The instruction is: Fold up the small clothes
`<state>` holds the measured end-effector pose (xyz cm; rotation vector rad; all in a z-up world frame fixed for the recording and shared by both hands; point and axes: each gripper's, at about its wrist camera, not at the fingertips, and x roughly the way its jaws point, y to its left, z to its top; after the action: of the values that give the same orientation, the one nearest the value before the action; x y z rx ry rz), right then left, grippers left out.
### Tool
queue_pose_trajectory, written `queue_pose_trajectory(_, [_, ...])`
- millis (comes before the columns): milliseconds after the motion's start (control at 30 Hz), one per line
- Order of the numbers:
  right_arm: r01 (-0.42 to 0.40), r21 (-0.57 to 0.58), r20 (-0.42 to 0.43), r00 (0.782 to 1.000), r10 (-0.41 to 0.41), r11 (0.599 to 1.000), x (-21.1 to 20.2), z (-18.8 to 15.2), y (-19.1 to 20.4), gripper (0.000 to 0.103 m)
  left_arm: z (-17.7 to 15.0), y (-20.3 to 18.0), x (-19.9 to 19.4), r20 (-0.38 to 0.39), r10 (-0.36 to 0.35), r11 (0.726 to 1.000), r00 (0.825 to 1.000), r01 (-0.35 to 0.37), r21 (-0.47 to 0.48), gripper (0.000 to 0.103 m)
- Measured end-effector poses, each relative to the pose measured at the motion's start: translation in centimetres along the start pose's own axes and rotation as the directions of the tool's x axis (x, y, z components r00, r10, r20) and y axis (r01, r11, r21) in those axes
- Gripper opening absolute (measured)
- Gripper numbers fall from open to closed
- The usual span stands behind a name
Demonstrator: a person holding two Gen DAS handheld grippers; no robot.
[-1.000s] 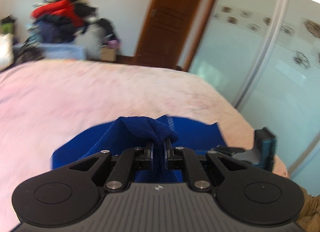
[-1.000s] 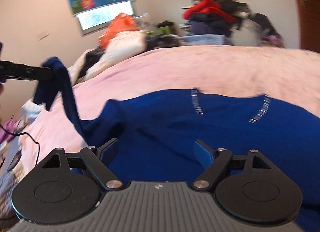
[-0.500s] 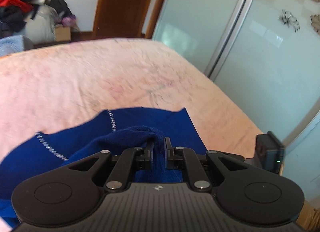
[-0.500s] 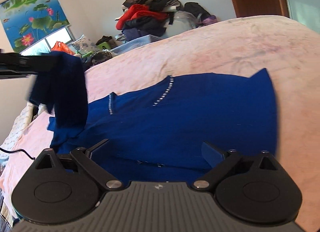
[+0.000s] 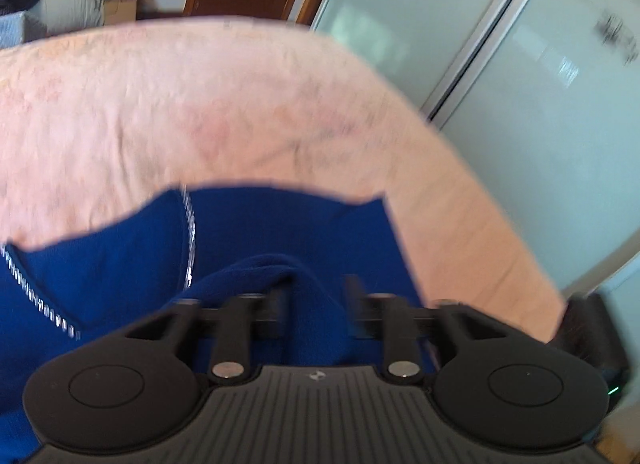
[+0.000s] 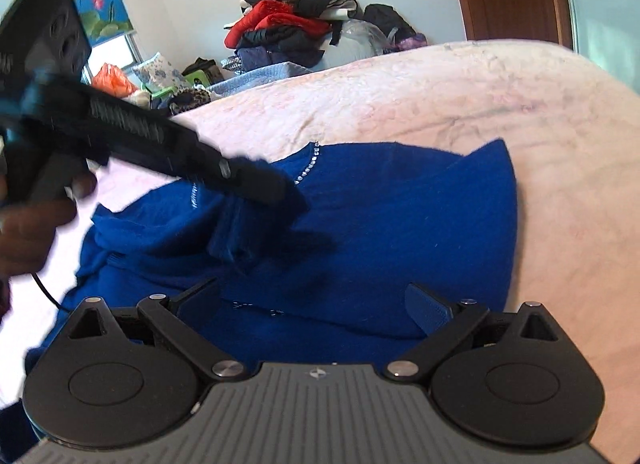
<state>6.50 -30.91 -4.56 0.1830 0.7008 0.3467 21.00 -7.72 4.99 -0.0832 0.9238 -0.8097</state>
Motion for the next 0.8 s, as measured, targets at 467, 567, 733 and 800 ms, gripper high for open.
queue_pose_trajectory(467, [-0.005, -0.039, 0.043, 0.999, 0.007, 0.999, 0.1, 1.3, -0.5, 0.099, -0.8, 4.2, -7.2, 0.188, 0.204, 0.977, 0.961, -0.187, -0.103, 0.094])
queue_pose_trajectory(567, [-0.117, 0.098, 0.057, 0.992, 0.112, 0.988, 0.9, 2.9, -2.4, 0.095, -3.7, 6.7, -9.9, 0.187, 0.295, 0.951, 0.937, -0.270, -0.152, 0.094])
queue_pose_trajectory(733, [-0.199, 0.246, 0.076, 0.980, 0.186, 0.949, 4.0, 6.0, -4.7, 0.086, -8.3, 10.2, -13.1, 0.167, 0.469, 0.878, 0.867, -0.438, -0.192, 0.094])
queue_pose_trajectory(800, [-0.198, 0.299, 0.061, 0.980, 0.189, 0.933, 5.7, 6.8, -5.6, 0.082, -9.6, 12.1, -14.2, 0.146, 0.497, 0.858, 0.855, -0.460, -0.226, 0.094])
